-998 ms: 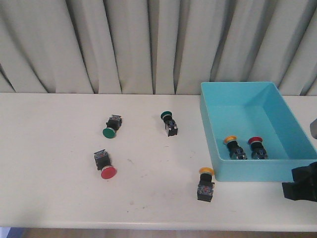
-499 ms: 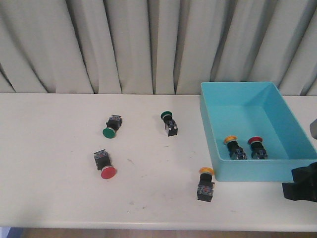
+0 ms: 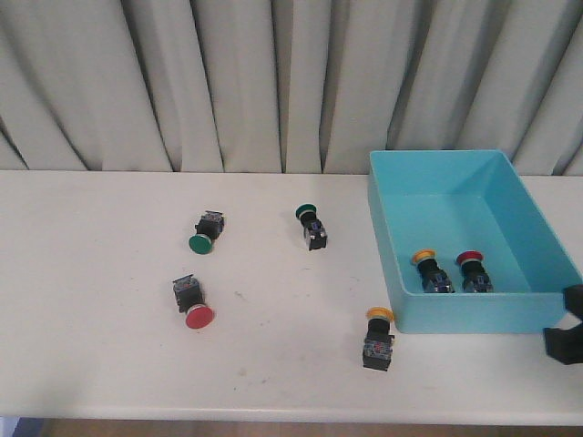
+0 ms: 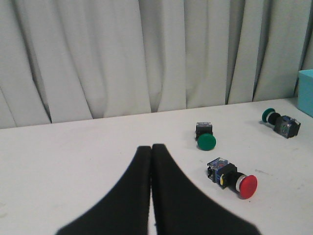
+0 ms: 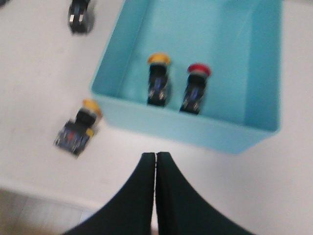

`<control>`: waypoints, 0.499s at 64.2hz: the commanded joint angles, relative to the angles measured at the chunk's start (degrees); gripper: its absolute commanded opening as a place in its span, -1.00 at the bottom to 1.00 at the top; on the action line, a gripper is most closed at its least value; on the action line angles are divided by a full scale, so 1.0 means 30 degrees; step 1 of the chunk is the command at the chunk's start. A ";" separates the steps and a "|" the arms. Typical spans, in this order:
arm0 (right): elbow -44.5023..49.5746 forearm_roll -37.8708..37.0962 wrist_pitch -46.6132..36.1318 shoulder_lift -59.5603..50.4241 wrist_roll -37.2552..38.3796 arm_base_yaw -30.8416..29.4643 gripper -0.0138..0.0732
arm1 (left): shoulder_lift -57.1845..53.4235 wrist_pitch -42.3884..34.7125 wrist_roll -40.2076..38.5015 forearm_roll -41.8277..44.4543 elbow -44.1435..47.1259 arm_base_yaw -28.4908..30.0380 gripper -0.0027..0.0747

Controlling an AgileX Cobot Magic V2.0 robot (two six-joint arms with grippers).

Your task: Pick red and yellow buttons and place in box

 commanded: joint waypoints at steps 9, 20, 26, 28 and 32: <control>0.3443 -0.0947 -0.7339 -0.7144 -0.0939 -0.0843 -0.70 | -0.0281 -0.1553 -0.0174 -0.0032 0.0897 0.0059 -0.95; 0.6067 -0.0754 -0.8435 -1.1268 -0.0680 -0.0843 -0.70 | -0.0281 -0.1553 -0.0174 -0.0032 0.0897 0.0059 -0.95; 0.6990 -0.0753 -0.8462 -1.2312 -0.0150 -0.0843 -0.70 | -0.0281 -0.1553 -0.0174 -0.0032 0.0897 0.0059 -0.95; 0.7346 -0.0753 -0.8571 -1.2471 -0.0027 -0.0843 -0.70 | -0.0281 -0.1553 -0.0174 -0.0032 0.0897 0.0059 -0.95; 0.8182 -0.0753 -0.9165 -1.2600 0.0197 -0.0843 -0.70 | -0.0281 -0.1553 -0.0174 -0.0032 0.0897 0.0059 -0.95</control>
